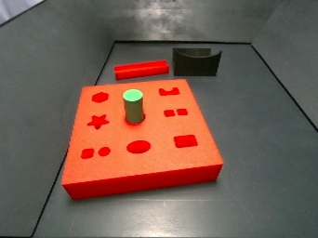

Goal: Pick up the arch object. Move up. Place the arch object on the fixture. Regrasp the arch object. Move to above the board. Insert the arch object.
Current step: Pick up the arch object.

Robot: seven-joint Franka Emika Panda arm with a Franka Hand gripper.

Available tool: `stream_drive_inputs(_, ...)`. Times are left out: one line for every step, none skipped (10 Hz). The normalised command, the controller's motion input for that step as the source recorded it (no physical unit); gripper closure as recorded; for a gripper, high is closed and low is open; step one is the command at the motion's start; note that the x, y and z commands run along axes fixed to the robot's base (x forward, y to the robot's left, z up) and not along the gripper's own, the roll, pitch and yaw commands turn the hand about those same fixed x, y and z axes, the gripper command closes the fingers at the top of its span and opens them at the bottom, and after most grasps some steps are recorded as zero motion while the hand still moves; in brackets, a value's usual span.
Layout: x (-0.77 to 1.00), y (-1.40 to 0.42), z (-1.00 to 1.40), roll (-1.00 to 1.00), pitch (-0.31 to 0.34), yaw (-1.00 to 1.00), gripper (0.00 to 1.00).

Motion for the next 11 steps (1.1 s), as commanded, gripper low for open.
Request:
stream_drive_inputs(-0.42, 0.0, 0.0, 0.0, -0.089, -0.13, 0.0)
stream_drive_inputs(-0.27, 0.0, 0.0, 0.05, 0.0, -0.05, 0.0)
stream_drive_inputs(-0.12, -0.14, -0.43, 0.0, 0.0, -0.84, 0.0)
stream_drive_inputs(0.0, -0.07, -0.55, -0.01, -0.091, -0.99, 0.0)
stream_drive_inputs(-0.01, -0.04, -0.57, -0.02, -0.116, -1.0, 0.0)
stream_drive_inputs(-0.01, -0.02, -0.56, -0.04, -0.107, -1.0, 0.0)
stream_drive_inputs(-0.02, -0.01, -0.57, -0.04, -0.11, -1.0, 0.0)
stream_drive_inputs(-0.04, -0.02, -0.58, -0.06, -0.133, -0.98, 0.0)
stream_drive_inputs(-0.06, -0.04, -0.58, -0.08, -0.157, -0.96, 0.0)
stream_drive_inputs(-0.08, -0.21, -0.33, -0.2, -0.307, -0.74, 0.0)
stream_drive_inputs(-0.09, -0.27, -0.35, -0.19, -0.324, -0.7, 0.0)
